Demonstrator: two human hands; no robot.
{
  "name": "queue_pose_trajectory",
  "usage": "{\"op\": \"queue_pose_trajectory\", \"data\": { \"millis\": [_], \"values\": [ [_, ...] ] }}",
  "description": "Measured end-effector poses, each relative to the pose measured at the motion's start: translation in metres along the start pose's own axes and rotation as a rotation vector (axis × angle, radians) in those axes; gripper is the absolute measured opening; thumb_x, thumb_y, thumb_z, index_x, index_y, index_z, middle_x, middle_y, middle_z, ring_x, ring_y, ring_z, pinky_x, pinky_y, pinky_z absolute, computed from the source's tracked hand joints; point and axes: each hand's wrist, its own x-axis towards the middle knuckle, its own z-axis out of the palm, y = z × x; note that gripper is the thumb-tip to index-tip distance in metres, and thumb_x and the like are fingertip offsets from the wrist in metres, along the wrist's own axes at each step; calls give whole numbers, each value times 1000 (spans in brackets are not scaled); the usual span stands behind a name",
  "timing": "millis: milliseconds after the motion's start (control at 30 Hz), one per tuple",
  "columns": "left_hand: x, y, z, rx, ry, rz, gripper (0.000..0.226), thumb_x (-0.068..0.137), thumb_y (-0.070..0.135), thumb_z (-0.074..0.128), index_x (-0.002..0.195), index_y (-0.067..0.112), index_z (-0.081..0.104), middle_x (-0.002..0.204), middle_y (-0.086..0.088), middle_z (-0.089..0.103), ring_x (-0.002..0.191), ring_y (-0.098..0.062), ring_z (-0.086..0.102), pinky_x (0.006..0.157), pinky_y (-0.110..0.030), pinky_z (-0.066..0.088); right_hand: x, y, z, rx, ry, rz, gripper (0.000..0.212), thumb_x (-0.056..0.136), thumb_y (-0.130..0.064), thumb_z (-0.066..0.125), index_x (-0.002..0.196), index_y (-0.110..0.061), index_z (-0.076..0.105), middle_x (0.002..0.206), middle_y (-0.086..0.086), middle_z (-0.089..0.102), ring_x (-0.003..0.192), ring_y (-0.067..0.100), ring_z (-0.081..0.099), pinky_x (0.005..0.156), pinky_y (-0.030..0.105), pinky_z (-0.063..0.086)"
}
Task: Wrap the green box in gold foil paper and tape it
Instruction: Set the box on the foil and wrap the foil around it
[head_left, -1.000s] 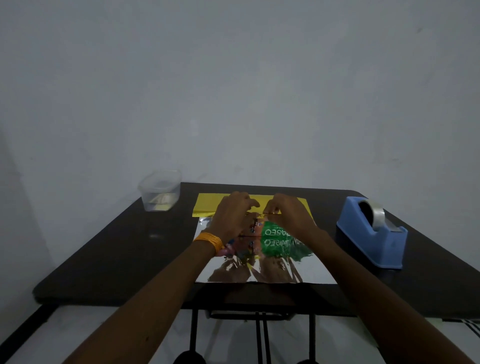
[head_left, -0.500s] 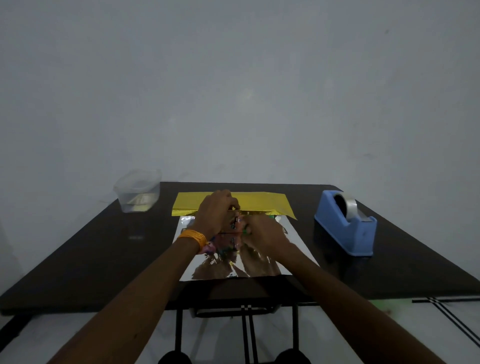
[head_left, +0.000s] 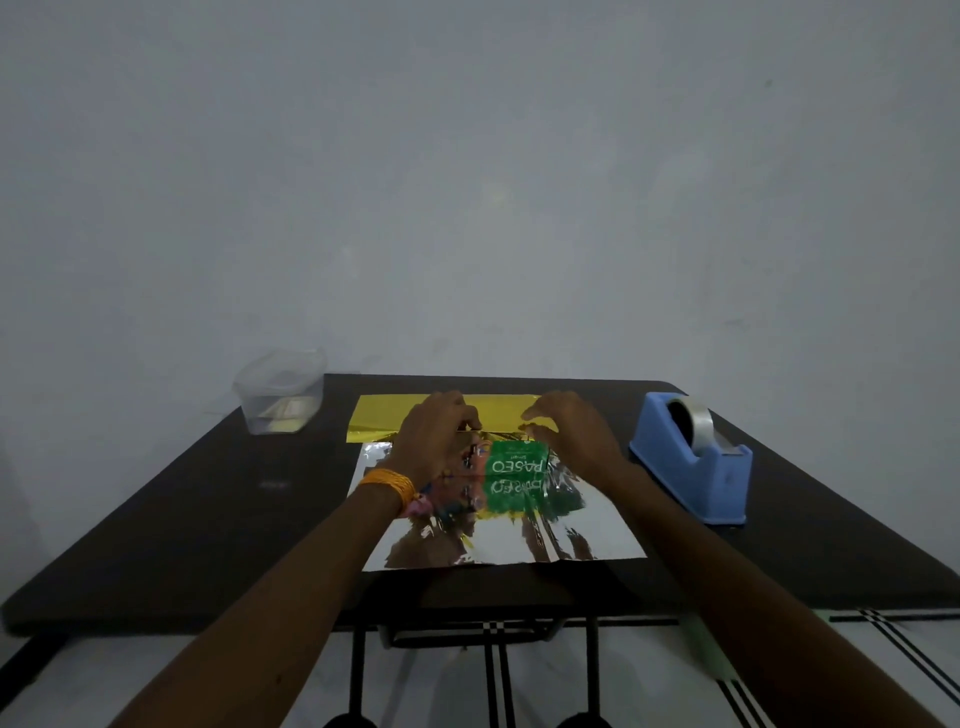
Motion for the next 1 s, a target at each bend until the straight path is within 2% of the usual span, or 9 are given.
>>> {"op": "queue_pose_trajectory", "data": {
  "millis": [100, 233, 367, 467, 567, 667, 767, 867, 1000],
  "values": [
    [0, -1, -1, -5, -5, 9, 17, 90, 24, 67, 105, 17, 72, 103, -3, 60, 97, -21, 53, 76, -33, 45, 6, 5, -12, -22, -112, -69, 10, 88, -22, 73, 96, -18, 77, 98, -4, 73, 87, 12, 62, 79, 37, 52],
    [0, -1, -1, -5, -9, 11, 18, 90, 25, 68, 105, 16, 72, 103, -3, 61, 98, -21, 53, 75, -32, 44, 9, 9, -24, -80, -172, -8, 12, 82, -27, 78, 92, -21, 76, 92, -7, 71, 80, 9, 61, 71, 30, 48],
    [0, -2, 0, -12, -3, 6, 17, 90, 24, 67, 104, 16, 72, 103, -3, 61, 98, -21, 54, 78, -34, 47, 7, 14, -29, -251, -206, 90, 27, 81, -13, 76, 106, -21, 72, 105, -1, 71, 99, 19, 64, 78, 29, 47],
    [0, -1, 1, -7, 5, 6, 17, 90, 25, 67, 104, 17, 72, 103, -2, 61, 98, -21, 54, 77, -32, 46, 0, 20, -25, -242, -136, 238, 44, 79, -4, 73, 120, -16, 64, 114, 5, 66, 109, 26, 60, 88, 36, 50],
    [-1, 4, 3, 20, 17, 19, 16, 90, 27, 67, 102, 19, 70, 103, -1, 61, 99, -21, 54, 78, -34, 46, -3, 25, -10, -71, -6, 437, 38, 78, -6, 67, 116, -9, 62, 109, 12, 65, 100, 30, 63, 77, 35, 51],
    [-5, 6, 6, 92, 35, 9, 16, 90, 31, 64, 102, 21, 66, 105, 0, 58, 103, -22, 51, 82, -37, 43, -6, 9, 3, 268, -22, 665, 31, 84, -11, 68, 110, -9, 54, 95, 6, 58, 77, 16, 57, 62, 27, 48],
    [-5, 7, 10, 142, 40, -12, 18, 93, 31, 58, 107, 21, 63, 111, -1, 56, 108, -23, 49, 87, -38, 39, -5, -1, 11, 519, 84, 780, 40, 86, -11, 66, 118, -16, 42, 99, 6, 55, 80, 16, 55, 57, 24, 44],
    [-4, 5, 11, 143, 31, -11, 19, 95, 32, 56, 109, 21, 62, 112, -1, 56, 110, -23, 48, 89, -39, 39, -4, -6, 20, 795, 130, 859, 52, 82, -8, 63, 126, -13, 36, 101, 10, 56, 87, 25, 57, 68, 35, 49],
    [-3, 4, 11, 128, 33, -7, 20, 94, 32, 57, 110, 21, 63, 112, -1, 57, 110, -23, 48, 90, -37, 38, -10, -12, 24, 1026, 98, 925, 56, 80, -5, 59, 125, -28, 34, 105, 15, 58, 83, 28, 63, 79, 47, 59]
  ]
}}
